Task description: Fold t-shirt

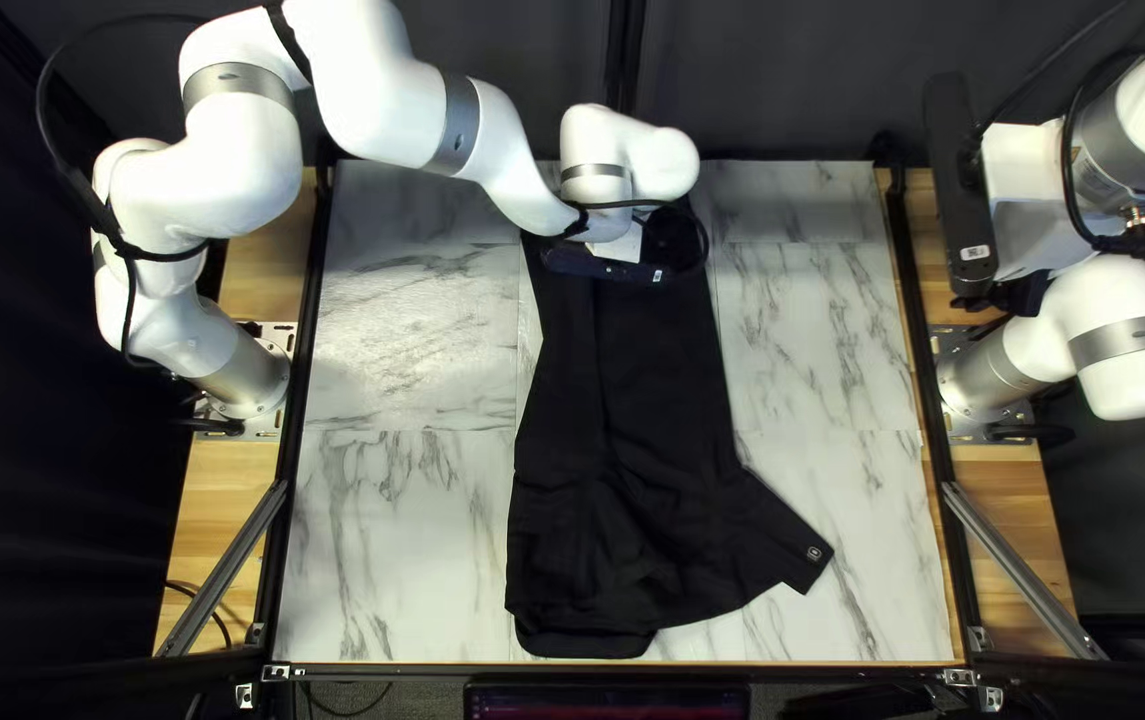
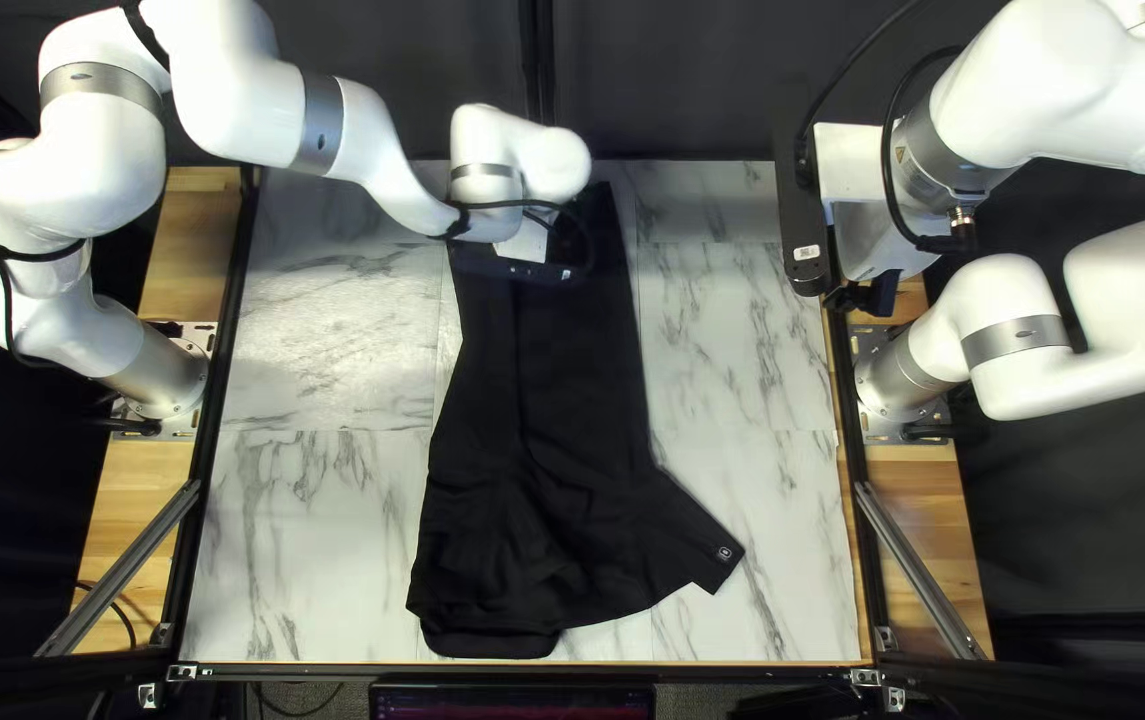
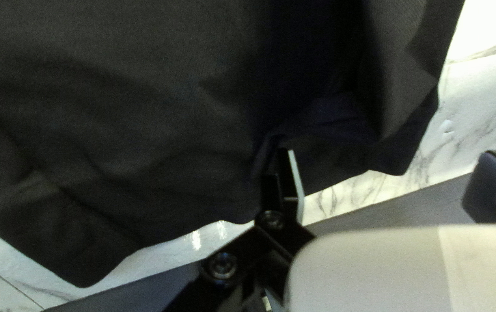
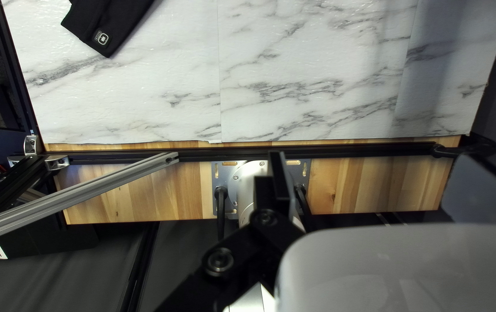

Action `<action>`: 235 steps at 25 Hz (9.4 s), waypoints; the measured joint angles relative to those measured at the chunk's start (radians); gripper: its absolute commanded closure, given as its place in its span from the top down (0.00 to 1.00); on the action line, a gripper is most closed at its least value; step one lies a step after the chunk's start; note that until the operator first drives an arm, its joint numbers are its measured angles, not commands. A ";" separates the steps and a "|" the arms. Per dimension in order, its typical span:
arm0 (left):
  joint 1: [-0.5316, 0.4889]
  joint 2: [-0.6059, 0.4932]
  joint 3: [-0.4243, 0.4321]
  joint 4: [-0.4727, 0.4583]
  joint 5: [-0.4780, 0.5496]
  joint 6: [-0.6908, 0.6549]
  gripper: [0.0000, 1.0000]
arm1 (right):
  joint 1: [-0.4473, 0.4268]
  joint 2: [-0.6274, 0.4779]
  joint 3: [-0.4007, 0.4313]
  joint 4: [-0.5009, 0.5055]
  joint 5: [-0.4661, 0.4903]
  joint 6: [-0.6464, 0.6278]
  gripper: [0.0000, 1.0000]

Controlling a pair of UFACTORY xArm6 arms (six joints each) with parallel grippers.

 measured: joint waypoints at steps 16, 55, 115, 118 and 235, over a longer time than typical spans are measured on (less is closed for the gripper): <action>0.015 -0.338 0.209 -0.256 -0.004 -0.249 1.00 | 0.000 0.000 0.000 0.000 0.000 0.000 1.00; -0.097 -0.256 0.126 -0.011 0.066 -1.836 1.00 | 0.000 0.000 0.000 0.000 0.000 0.000 1.00; 0.127 -0.005 0.109 -0.130 -0.394 -1.802 0.98 | 0.000 0.000 0.000 0.000 0.000 0.000 1.00; 0.129 -0.003 0.110 -0.127 -0.391 -1.809 0.97 | 0.000 0.000 0.000 0.000 0.000 0.000 1.00; 0.103 -0.170 0.243 -0.036 -0.359 -2.280 0.00 | 0.000 0.000 0.000 0.000 0.000 0.000 1.00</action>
